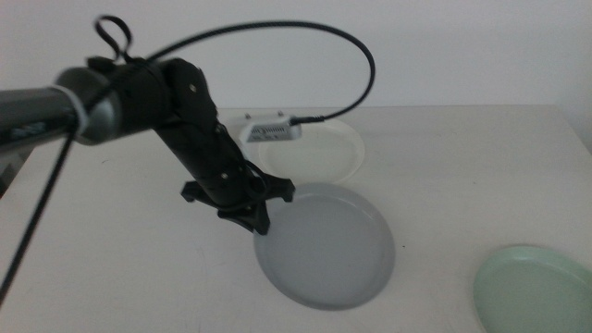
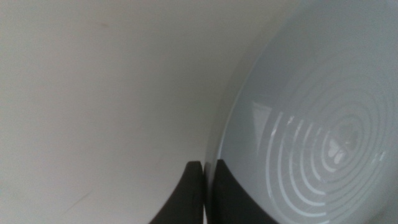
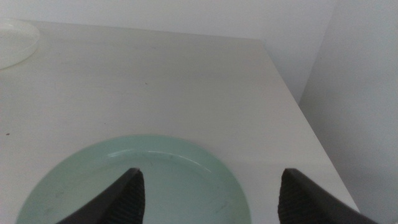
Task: Stack the three bowls on top of each other.
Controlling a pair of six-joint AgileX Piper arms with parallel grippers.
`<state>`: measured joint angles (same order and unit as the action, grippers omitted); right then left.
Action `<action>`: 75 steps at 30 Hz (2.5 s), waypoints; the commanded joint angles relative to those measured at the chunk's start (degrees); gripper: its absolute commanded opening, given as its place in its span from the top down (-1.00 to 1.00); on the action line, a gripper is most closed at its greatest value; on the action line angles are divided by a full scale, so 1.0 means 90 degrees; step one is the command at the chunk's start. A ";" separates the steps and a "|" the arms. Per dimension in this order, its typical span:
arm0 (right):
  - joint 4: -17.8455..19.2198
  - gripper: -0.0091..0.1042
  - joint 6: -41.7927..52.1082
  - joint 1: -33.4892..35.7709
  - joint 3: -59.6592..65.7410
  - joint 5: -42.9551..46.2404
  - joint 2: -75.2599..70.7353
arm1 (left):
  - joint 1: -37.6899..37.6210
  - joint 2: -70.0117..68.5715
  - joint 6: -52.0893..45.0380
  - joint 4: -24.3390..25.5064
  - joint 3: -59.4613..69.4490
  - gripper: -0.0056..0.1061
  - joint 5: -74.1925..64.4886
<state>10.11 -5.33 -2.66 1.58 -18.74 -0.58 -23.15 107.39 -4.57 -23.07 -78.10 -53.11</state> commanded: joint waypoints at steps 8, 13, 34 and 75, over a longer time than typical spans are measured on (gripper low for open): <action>0.0108 -0.12 0.0013 0.0009 -0.0037 0.0473 -0.0171 | -0.0172 0.0308 -0.0010 -0.0471 -0.0199 0.90 0.0520; 0.0108 -0.12 0.0013 0.0009 -0.0037 0.0473 -0.0171 | -0.0172 0.0425 -0.0021 -0.0485 -0.0199 0.82 0.0703; 0.0108 -0.12 0.0013 0.0009 -0.0037 0.0473 -0.0171 | -0.0015 -0.0786 0.0508 0.0657 -0.0199 -0.89 0.1258; 0.0108 -0.12 0.0013 0.0009 -0.0037 0.0473 -0.0171 | -0.0022 0.2803 0.3528 0.3546 -0.3552 0.14 0.2794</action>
<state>10.11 -5.35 -2.66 1.62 -18.74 -0.58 -23.44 136.07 26.28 9.29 -108.49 -29.75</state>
